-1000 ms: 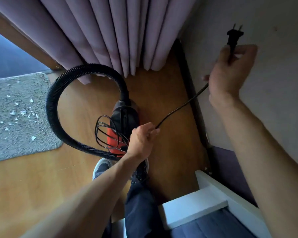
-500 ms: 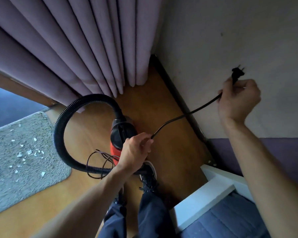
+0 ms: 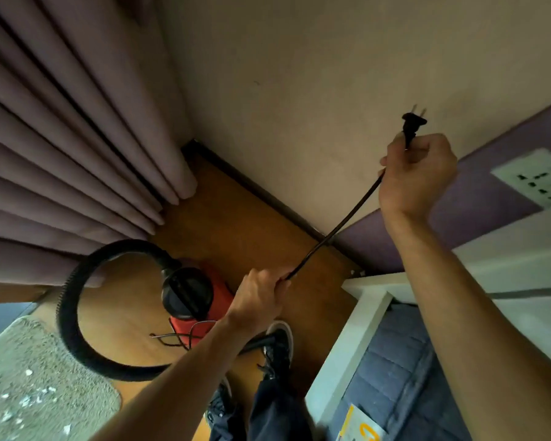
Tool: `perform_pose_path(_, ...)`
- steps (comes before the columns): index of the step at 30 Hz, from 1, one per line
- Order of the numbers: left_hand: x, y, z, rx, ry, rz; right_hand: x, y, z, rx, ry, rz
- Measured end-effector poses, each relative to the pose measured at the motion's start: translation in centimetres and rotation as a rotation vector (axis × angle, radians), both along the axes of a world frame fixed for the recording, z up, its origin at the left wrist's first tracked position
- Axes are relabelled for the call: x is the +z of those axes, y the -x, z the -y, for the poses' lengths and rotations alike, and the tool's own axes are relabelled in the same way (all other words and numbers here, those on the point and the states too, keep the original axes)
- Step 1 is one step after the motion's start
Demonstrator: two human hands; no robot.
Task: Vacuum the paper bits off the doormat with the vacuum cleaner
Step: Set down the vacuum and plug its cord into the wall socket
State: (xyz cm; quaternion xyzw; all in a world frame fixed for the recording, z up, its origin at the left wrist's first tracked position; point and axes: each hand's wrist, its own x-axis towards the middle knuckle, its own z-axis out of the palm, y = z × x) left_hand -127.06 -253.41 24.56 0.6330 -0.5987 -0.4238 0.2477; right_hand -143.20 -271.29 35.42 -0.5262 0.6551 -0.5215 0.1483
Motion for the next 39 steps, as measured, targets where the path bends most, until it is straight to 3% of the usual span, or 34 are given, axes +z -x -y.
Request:
perform_pose_path(8, 0.9, 8.7, 3.0, -0.161, -0.04, -0.033, 2.6, 9.3, -0.6, -0.102, 0.113, -0.077)
perform_pose_path(14, -0.3, 13.7, 4.4, -0.254, -0.093, -0.005, 3.5, 14.5, -0.7, -0.223, 0.087, -0.083)
perform_pose_path(24, -0.5, 15.8, 5.2, -0.285, -0.113, 0.073, 2.4, 14.0, -1.2, -0.315, 0.077, -0.107)
perform_pose_path(30, 0.7, 16.2, 5.7, -0.281, -0.098, 0.025, 2.3, 13.9, -1.0, -0.351, 0.031, -0.132)
perform_pose_path(39, 1.6, 15.4, 5.4, -0.245, 0.117, -0.083, 2.4, 13.9, -1.2, -0.348, -0.009, -0.159)
